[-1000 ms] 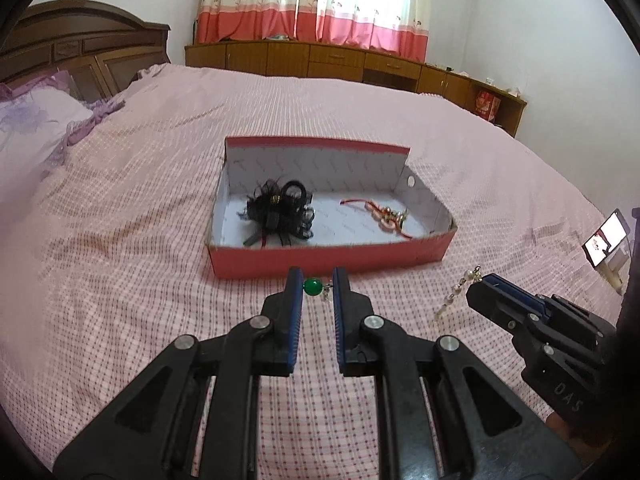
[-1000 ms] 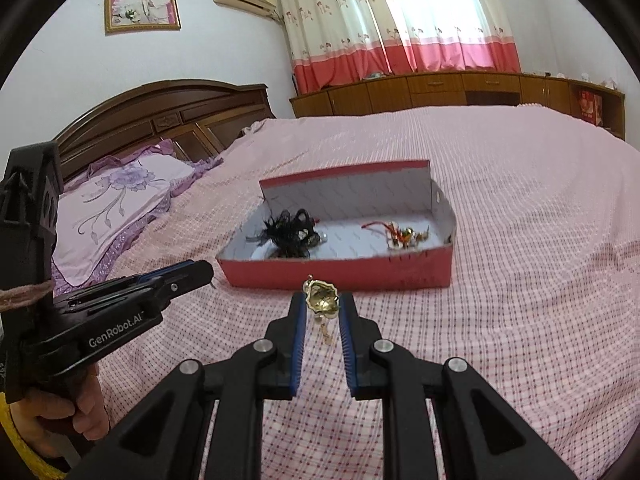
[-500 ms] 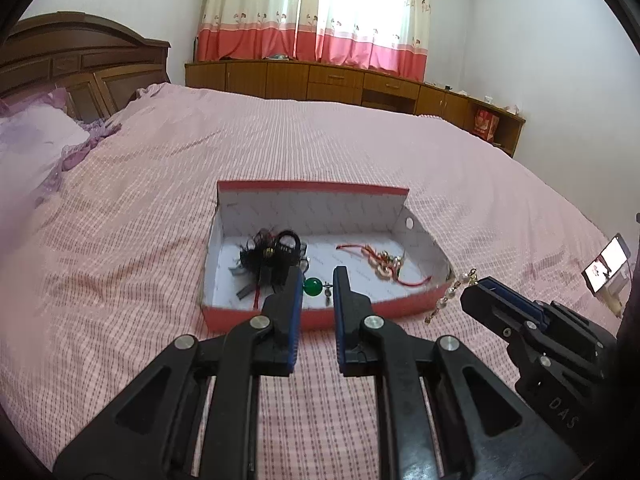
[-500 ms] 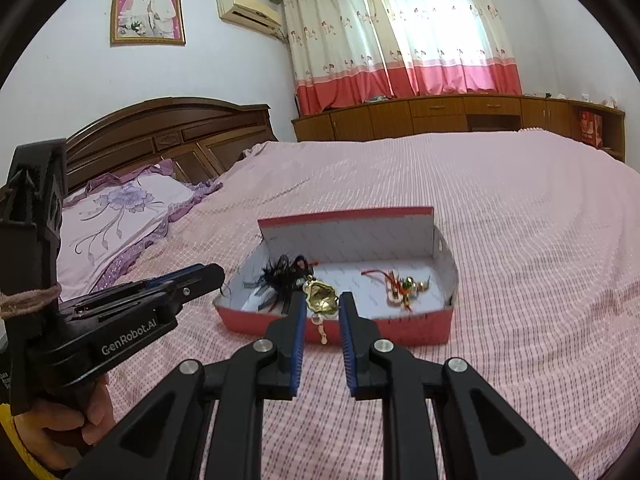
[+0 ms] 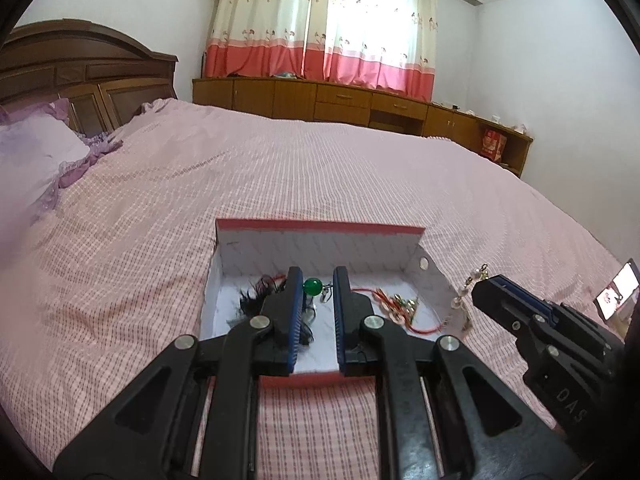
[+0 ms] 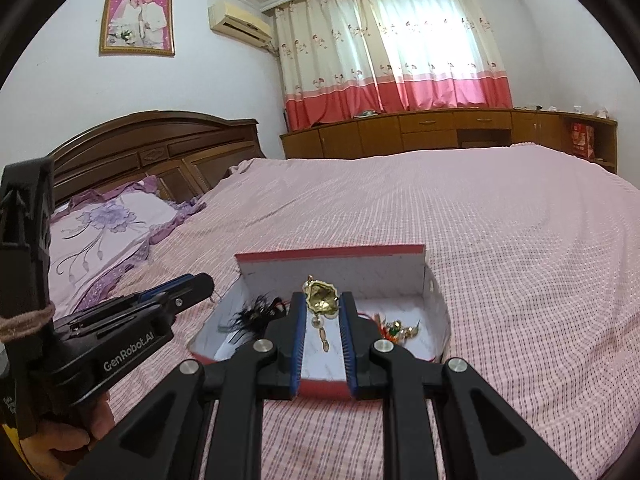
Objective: Organize jewelry
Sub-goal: 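Carry the gold pendant and green bead earring with both tools into the box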
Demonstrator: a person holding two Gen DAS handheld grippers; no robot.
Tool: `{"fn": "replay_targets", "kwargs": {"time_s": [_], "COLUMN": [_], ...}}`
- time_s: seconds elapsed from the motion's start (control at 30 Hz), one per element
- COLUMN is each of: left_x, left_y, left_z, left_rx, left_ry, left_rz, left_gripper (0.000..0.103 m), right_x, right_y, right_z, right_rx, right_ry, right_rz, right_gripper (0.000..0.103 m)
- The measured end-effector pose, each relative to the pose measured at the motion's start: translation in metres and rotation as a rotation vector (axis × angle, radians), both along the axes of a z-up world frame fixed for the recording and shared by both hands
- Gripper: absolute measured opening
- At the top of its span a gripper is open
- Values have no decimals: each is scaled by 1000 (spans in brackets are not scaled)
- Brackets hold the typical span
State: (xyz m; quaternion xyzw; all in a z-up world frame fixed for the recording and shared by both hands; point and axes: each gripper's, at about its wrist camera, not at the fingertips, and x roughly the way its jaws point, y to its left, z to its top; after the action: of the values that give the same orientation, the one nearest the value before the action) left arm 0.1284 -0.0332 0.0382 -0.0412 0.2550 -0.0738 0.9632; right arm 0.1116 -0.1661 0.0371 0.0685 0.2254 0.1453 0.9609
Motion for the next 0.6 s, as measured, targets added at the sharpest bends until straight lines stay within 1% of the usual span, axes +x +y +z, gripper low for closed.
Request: {"fn": "replay_targets", "kwargs": {"time_s": [0.17, 0.43, 0.6], "left_x": [16, 41, 54], "left_y": [-2, -3, -5], "left_z": [-2, -13, -25], "left_rx": [14, 19, 42], "left_ry": [-27, -27, -16], "left_rz": [12, 42, 54], "left_gripper": [6, 6, 6], "right_x": [21, 54, 68], "right_y": [-4, -10, -11], "right_z": [-2, -16, -27], "right_rx": [-2, -11, -30], "right_ry": [1, 33, 58], "right_rz": [-27, -64, -75], "right_gripper": [18, 18, 18]}}
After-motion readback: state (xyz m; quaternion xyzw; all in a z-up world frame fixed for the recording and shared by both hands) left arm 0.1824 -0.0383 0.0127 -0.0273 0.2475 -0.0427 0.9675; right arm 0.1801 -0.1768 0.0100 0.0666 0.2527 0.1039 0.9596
